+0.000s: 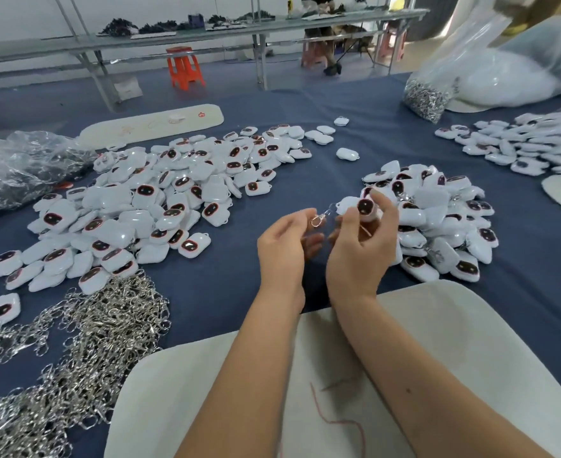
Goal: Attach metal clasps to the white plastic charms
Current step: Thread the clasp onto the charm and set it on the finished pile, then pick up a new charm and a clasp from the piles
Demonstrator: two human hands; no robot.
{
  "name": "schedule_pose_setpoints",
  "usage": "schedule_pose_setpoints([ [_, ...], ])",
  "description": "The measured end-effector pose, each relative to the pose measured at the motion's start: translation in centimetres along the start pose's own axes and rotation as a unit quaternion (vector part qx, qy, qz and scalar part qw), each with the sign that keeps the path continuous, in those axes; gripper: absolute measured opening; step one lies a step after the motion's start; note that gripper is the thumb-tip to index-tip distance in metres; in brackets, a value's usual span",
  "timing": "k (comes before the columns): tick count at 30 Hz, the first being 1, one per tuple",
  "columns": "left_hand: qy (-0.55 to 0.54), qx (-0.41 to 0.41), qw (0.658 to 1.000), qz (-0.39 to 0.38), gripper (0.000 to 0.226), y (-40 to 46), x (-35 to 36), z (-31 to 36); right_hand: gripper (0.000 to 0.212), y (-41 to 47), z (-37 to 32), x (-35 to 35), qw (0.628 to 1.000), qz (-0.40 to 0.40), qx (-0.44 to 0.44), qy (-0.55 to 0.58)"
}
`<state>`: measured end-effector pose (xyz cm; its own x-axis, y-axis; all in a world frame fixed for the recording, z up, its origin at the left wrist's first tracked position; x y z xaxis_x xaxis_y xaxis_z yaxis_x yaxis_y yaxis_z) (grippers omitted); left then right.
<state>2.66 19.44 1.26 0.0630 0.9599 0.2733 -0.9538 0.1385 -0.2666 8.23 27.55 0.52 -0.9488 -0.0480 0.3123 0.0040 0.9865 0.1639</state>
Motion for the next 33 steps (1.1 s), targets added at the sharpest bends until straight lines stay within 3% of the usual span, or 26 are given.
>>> schedule_pose_setpoints([
  [3,-0.015,-0.027,0.998,-0.047,0.03,-0.1,3.1,-0.2,0.067,1.1,-0.8,-0.4,0.999,0.024,-0.035,-0.013],
  [5,-0.031,-0.038,0.998,-0.029,0.033,0.1,4.2,-0.3,0.082,1.6,-1.0,-0.4,0.999,0.009,-0.034,-0.036],
  [8,-0.032,-0.034,0.999,0.018,0.034,0.7,4.1,-0.5,0.087,1.3,-1.2,-0.1,0.996,-0.016,-0.072,-0.041],
  [12,-0.024,-0.004,0.998,0.06,0.031,1.5,2.3,-0.3,0.074,0.8,-0.2,0.4,0.988,-0.08,-0.084,-0.106],
  [15,0.004,0.047,0.995,0.091,0.027,2.1,-0.2,0.6,0.052,0.3,-0.1,0.8,0.966,-0.127,-0.148,-0.172],
  [18,0.075,0.108,0.983,0.13,0.019,2.9,-3.6,2.0,0.035,-1.0,-0.1,1.7,0.923,-0.221,-0.222,-0.224],
  [20,0.134,0.143,0.967,0.161,0.016,3.5,-6.0,3.0,0.03,-2.7,0.0,2.7,0.873,-0.31,-0.272,-0.261],
  [23,0.253,0.188,0.931,0.185,0.013,4.2,-9.7,4.6,0.038,-6.7,0.5,5.0,0.734,-0.457,-0.353,-0.358],
  [25,0.341,0.198,0.904,0.163,0.011,4.4,-12.0,5.6,0.046,-9.0,0.5,6.5,0.67,-0.511,-0.378,-0.383],
  [30,0.554,0.222,0.791,0.135,0.006,4.1,-18.0,8.8,0.067,-12.8,0.4,9.6,0.621,-0.534,-0.414,-0.397],
  [33,0.682,0.165,0.712,0.035,0.033,3.6,-19.7,9.7,0.057,-14.7,0.6,10.5,0.611,-0.518,-0.424,-0.423],
])
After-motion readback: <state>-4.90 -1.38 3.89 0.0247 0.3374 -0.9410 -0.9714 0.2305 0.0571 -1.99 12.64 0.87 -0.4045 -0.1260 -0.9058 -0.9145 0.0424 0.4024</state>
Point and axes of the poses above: each hand's wrist, its own y-axis towards the middle knuckle, its own x-axis out of the palm, z = x × y, the point moved 3 cm from there along y, towards the middle knuckle, and after that the axes turned 15 degrees about z, right-handed, at the moved point
